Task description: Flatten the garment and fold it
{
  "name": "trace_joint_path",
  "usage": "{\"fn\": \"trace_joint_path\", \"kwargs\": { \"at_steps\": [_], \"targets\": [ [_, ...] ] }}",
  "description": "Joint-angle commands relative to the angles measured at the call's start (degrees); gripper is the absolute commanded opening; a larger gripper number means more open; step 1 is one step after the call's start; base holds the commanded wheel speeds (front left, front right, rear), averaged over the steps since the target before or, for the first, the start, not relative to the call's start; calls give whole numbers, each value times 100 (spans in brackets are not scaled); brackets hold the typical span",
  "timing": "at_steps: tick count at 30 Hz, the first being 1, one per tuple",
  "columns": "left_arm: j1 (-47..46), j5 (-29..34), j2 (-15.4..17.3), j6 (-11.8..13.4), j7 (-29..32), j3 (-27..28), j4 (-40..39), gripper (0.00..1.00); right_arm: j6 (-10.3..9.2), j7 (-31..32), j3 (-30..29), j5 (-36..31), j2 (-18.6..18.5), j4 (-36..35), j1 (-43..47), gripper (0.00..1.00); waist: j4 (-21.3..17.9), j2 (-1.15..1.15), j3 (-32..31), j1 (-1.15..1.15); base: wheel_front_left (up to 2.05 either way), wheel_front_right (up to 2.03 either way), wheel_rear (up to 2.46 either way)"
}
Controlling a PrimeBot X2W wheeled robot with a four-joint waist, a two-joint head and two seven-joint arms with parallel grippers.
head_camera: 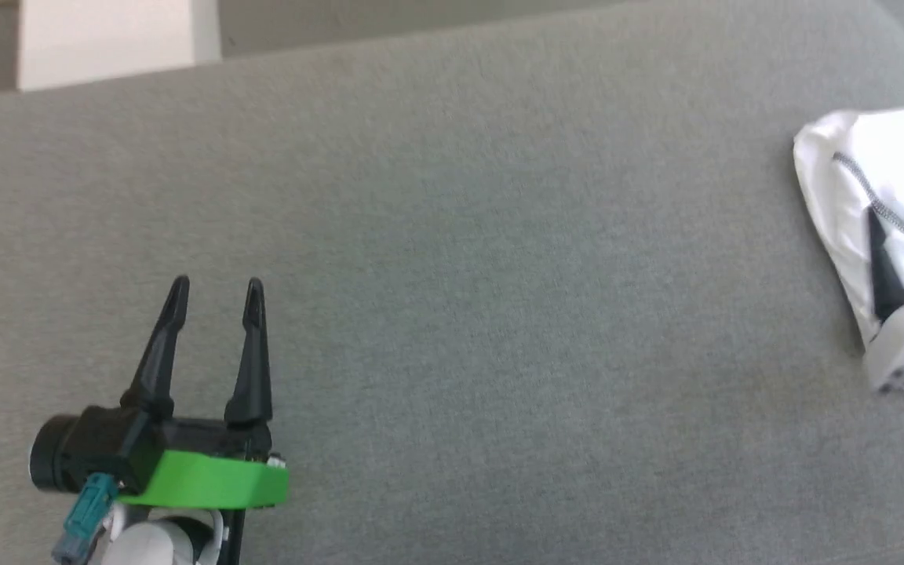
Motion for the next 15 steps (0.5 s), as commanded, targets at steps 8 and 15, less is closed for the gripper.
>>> {"fn": "trace_joint_path", "kwargs": {
  "at_steps": [8,15],
  "targets": [
    [486,-70,-182,57,-62,39,161,100,-10,-257,207,-353,794,-1365,1390,100,644,0,-1069,0,0,0,0],
    [917,18,-425,45,-67,37,220,100,-10,-642,277,-630,1094,-1708,2284,100,827,0,-1308,0,0,0,0]
  ]
}}
